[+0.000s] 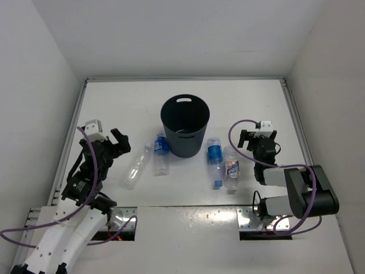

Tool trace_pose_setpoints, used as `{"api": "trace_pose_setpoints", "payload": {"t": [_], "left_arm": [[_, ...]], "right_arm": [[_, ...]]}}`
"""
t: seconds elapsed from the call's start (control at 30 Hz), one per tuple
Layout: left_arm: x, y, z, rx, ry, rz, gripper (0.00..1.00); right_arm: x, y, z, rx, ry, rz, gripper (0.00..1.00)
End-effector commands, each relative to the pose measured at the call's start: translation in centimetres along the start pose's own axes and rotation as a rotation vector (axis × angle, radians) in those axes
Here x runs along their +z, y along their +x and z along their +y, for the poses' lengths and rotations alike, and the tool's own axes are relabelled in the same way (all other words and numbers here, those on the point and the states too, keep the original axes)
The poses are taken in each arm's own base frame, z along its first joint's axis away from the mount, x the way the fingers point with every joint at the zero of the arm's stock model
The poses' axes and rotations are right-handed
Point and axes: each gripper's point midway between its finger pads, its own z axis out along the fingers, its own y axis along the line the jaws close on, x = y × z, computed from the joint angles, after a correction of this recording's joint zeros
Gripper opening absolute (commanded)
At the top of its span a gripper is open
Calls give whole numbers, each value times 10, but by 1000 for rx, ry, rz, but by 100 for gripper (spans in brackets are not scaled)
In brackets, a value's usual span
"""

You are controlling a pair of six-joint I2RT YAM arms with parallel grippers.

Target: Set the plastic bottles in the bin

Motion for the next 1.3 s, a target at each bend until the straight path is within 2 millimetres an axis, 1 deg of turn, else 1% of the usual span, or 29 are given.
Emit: {"api": "trace_pose_setpoints", "payload": {"t": [0.0,0.03,0.07,0.1,0.13,0.17,0.27,0.3,0.33,0.37,0.43,0.47,0.5,0.53,0.63,0.73,0.83,0.9,0.93,0.97,1.03,1.07,1.17,1.2,1.23,1.27], "left_arm": [[-11,-9,24,-152,-162,-51,100],[-16,-1,37,-254,-246,-53,100],[-18,-1,40,-287,-264,-63,100],[-21,-4,37,-303,-244,-74,100],[-20,1,36,-294,-237,-61,100],[-21,0,36,-300,-232,-68,100],[-14,11,26,-283,-203,-18,100],[-11,17,23,-273,-196,12,100],[-7,24,14,-257,-165,57,100],[0,38,13,-227,-182,119,100],[7,55,8,-230,-185,191,100],[10,61,7,-229,-194,218,100],[14,75,11,-214,-226,259,100],[15,85,12,-223,-238,286,100],[18,96,9,-215,-224,318,100],[22,90,5,-192,-181,277,100],[24,96,3,-150,-140,278,100],[27,97,-8,-141,-71,278,100],[28,104,-9,-125,-49,291,100],[29,104,-19,-108,14,291,100],[30,112,-26,-81,62,310,100],[30,115,-27,-74,74,313,100],[34,130,-21,-54,46,359,100],[34,134,-24,-40,60,374,100],[34,141,-24,-34,61,400,100],[36,151,-22,-13,51,436,100]], "right_arm": [[7,-26,0,10,12,-82,100],[7,-26,0,10,12,-82,100],[7,-26,0,10,12,-82,100],[7,-26,0,10,12,-82,100],[7,-26,0,10,12,-82,100],[7,-26,0,10,12,-82,100],[8,-28,-1,12,21,-91,100],[8,-28,-1,12,21,-91,100],[8,-28,-1,12,21,-91,100],[8,-28,-1,12,21,-91,100],[8,-28,-1,12,21,-91,100],[8,-28,-1,12,21,-91,100],[8,-28,-1,12,21,-91,100],[8,-28,-1,12,21,-91,100],[8,-28,-1,12,21,-91,100],[8,-28,-1,12,21,-91,100],[8,-28,-1,12,21,-91,100],[8,-28,-1,12,21,-91,100],[8,-28,-1,12,21,-91,100],[8,-28,-1,12,21,-91,100],[8,-28,-1,12,21,-91,100],[8,-28,-1,12,21,-91,100],[8,-28,-1,12,21,-91,100],[8,-28,-1,12,21,-91,100],[8,-28,0,12,12,-91,100],[8,-28,-3,14,20,-91,100]]}}
